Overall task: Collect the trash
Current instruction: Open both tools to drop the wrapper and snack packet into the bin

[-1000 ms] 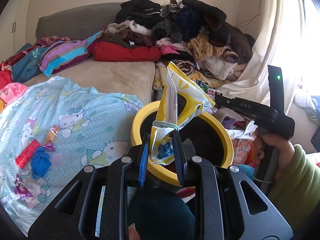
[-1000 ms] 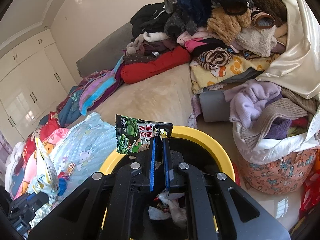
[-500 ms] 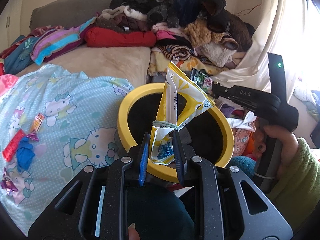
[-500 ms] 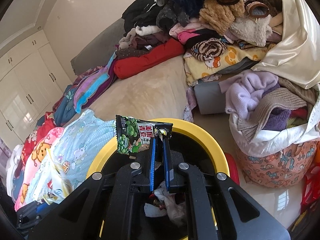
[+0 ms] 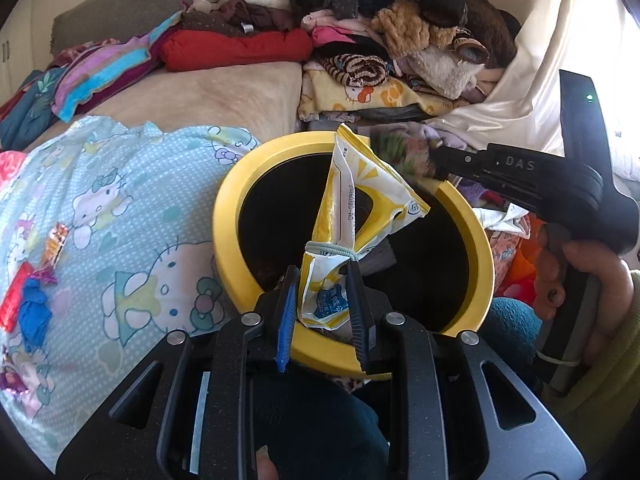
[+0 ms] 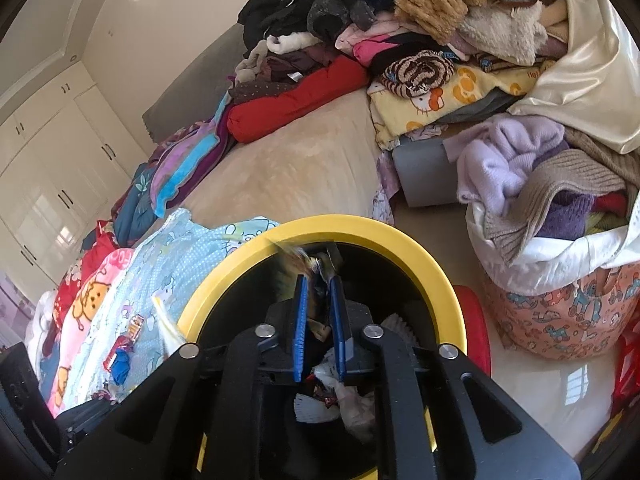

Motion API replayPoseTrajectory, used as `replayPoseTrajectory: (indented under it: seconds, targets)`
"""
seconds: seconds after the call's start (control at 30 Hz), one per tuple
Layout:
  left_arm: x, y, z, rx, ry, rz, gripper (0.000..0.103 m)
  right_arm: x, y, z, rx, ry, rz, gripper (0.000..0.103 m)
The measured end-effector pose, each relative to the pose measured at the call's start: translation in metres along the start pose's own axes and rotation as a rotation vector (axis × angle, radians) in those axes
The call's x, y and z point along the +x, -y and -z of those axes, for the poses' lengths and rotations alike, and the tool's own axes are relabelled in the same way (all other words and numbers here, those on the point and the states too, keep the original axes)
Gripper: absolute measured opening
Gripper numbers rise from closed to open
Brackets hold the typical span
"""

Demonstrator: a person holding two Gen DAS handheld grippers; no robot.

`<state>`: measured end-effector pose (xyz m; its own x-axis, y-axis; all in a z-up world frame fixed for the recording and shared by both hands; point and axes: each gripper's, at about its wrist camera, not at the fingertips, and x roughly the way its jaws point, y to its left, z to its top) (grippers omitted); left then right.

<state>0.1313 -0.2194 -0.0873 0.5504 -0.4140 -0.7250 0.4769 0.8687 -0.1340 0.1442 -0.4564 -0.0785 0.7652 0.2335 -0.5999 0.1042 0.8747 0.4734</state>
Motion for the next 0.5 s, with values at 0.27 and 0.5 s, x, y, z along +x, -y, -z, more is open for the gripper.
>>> replayPoseTrajectory:
  seconds: [0.27, 0.5]
  targets:
    - [-0.001, -0.001, -0.018, -0.017, 0.069, 0.047, 0.061, -0.004, 0.002, -0.001, 0.03, 0.021, -0.001, 0.046]
    - [-0.021, -0.017, -0.015, -0.084, 0.131, 0.0, 0.093, -0.008, -0.012, 0.001, -0.023, 0.04, 0.042, 0.067]
